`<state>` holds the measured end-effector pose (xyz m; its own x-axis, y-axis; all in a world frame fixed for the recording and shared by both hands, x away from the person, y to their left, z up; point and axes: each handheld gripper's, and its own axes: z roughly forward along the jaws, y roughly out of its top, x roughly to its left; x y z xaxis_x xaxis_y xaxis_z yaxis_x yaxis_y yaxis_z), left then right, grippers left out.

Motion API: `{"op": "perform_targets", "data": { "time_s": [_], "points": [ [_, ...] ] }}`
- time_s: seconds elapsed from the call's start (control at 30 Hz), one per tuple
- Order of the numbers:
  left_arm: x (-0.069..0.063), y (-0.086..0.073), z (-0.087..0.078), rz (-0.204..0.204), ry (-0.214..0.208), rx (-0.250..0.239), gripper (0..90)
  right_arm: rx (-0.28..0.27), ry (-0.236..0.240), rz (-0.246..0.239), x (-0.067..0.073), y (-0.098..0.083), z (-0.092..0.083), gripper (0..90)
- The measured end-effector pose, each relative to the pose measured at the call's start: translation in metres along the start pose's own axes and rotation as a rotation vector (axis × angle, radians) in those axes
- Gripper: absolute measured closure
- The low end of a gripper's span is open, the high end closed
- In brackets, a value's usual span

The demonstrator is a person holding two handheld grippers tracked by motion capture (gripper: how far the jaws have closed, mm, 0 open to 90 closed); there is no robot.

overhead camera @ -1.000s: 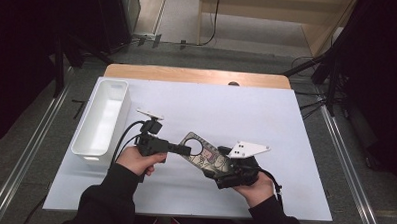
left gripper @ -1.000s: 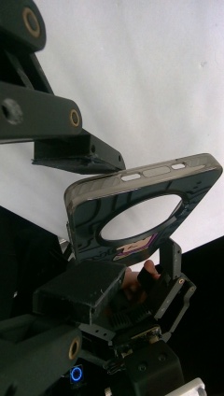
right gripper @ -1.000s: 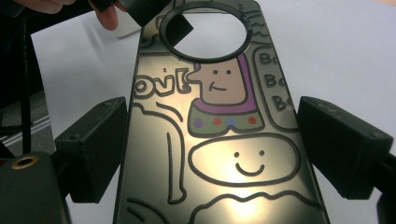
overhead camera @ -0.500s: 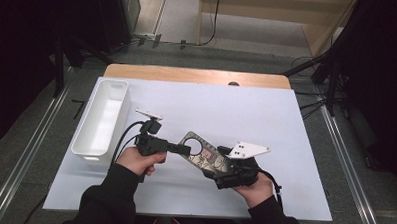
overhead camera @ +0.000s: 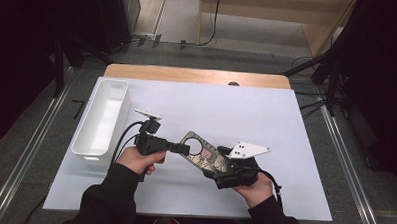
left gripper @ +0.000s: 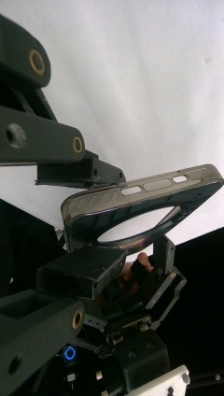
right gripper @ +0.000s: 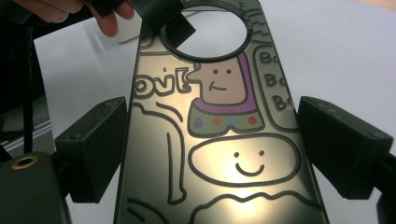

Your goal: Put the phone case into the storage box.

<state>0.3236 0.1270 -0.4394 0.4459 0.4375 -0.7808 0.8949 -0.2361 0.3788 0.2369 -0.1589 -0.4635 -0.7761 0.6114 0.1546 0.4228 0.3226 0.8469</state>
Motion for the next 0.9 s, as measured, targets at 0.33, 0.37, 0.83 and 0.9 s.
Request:
{"op": "perform_targets", "data": {
  "time_s": [0.33, 0.37, 0.83, 0.9],
  "points": [
    [0.0017, 0.0000, -0.0008, -0.011, -0.020, -0.010, 61.1, 0.000, -0.001, -0.001, -0.0003, -0.0008, 0.0010, 10.7],
    [0.0026, 0.0001, -0.0012, -0.015, -0.027, -0.012, 61.4, -0.001, 0.000, 0.001, -0.0004, -0.0008, 0.0010, 10.7],
    [0.0027, 0.0013, -0.0029, -0.022, -0.024, -0.035, 62.7, -0.014, -0.002, 0.018, -0.0009, -0.0031, 0.0045, 10.7],
    [0.0022, 0.0018, -0.0041, -0.024, -0.023, -0.038, 62.7, -0.019, -0.004, 0.032, 0.0001, -0.0035, 0.0052, 10.7]
  ]
}}
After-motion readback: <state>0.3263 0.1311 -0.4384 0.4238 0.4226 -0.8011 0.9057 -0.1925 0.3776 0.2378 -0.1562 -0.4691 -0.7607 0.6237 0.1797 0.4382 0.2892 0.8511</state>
